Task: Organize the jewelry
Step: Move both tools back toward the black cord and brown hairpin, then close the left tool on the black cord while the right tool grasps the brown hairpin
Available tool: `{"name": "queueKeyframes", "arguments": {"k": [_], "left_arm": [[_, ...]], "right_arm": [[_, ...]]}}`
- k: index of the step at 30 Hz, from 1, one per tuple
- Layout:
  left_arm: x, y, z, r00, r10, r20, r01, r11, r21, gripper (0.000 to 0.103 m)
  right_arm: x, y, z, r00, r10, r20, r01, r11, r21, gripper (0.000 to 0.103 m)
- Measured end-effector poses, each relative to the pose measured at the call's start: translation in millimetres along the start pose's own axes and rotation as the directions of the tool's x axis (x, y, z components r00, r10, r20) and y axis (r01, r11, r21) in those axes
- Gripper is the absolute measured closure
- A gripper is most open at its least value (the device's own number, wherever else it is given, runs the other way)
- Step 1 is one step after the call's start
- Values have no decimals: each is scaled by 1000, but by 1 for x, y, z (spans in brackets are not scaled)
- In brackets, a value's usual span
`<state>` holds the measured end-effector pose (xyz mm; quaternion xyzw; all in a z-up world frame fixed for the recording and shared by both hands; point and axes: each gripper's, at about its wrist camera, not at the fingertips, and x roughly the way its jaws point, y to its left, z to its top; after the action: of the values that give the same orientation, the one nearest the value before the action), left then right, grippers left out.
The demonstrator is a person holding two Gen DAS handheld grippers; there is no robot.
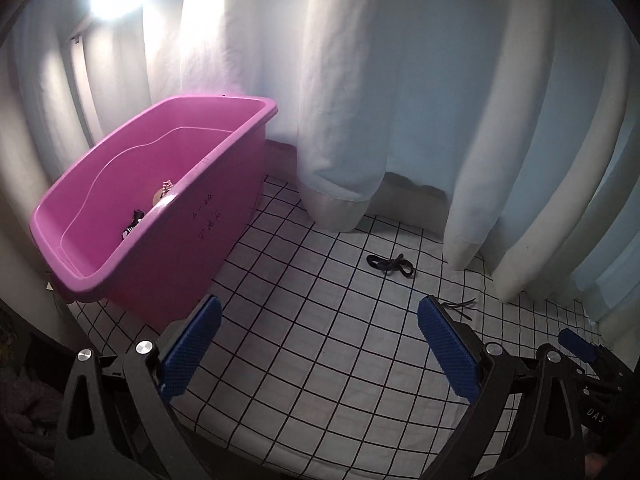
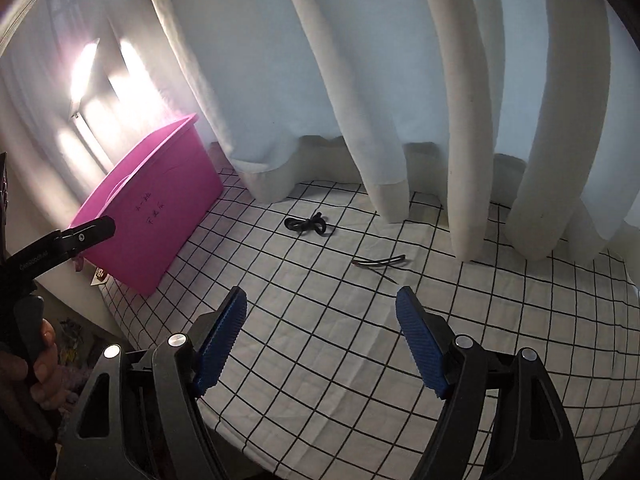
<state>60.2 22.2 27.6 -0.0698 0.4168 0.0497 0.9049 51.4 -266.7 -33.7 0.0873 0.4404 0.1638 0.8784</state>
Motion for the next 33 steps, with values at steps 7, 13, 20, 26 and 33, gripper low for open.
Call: {"name": "queueKeyframes", "arguments": {"k": [7,13,20,26,33], "left_arm": [[64,-18,19,995,-89,-47,97,973,210,6],[124,-21,37,976,-185,-114,212,921,325,6],[185,-30,30,953,-207,-220,275,895,350,6],[213,-38,23,958,-211,-193,270,890,368,6],[238,-33,14,952,-219,-212,280,904,323,6]], "right_arm": [[12,-17,-10,993,-117,25,111,978,178,29],[43,-7,-14,973,-229,33,205,916,344,29],[87,-5,-20,961,-275,-1,246,860,446,29],[128,-3,-25,952,-307,-13,281,850,446,29],[156,-1,-26,942,-335,10,302,861,409,29]]}}
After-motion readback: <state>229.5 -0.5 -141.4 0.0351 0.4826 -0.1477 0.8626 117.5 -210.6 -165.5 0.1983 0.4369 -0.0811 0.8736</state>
